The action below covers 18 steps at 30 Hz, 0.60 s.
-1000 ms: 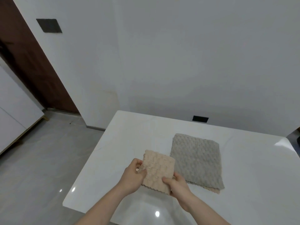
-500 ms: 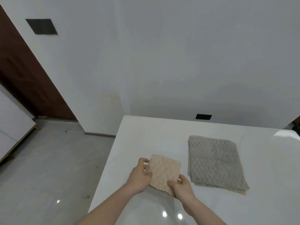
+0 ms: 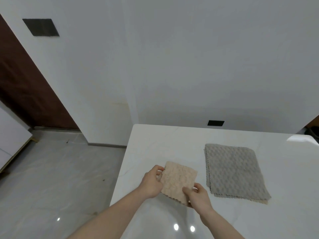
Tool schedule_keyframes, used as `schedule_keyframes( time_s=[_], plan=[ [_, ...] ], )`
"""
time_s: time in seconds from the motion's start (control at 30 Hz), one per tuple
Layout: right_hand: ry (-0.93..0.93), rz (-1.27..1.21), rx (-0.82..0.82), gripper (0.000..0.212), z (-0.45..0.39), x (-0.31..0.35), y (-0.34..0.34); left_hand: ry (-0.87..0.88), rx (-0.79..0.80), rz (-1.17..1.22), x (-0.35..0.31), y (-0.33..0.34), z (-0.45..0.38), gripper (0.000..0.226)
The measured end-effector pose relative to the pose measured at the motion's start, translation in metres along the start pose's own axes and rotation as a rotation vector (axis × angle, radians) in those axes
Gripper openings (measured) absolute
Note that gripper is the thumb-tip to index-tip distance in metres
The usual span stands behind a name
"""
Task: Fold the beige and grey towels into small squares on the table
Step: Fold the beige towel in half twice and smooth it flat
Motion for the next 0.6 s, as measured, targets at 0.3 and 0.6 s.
schedule_keyframes(
  time_s=[0.3, 0.6],
  plan=[
    [0.024, -0.093, -0.031, 0.020, -0.016, 0.004, 0.019, 0.006, -0.078, -0.038, -0.004, -0.013, -0.025, 0.030],
    [0.066, -0.125, -0.119, 0.022, -0.065, 0.028, 0.056, 0.076, -0.036, -0.090, -0.006, -0.048, -0.105, 0.008]
  ],
)
Point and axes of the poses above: each hand's wrist, its own z-axis away from the middle knuckle, its own y-axis out of the palm, x = y × z, the point moved 1 cm from there along -z, towards the middle knuckle, and after that the axes turned 7 degrees about -y, right-handed, at the moved point
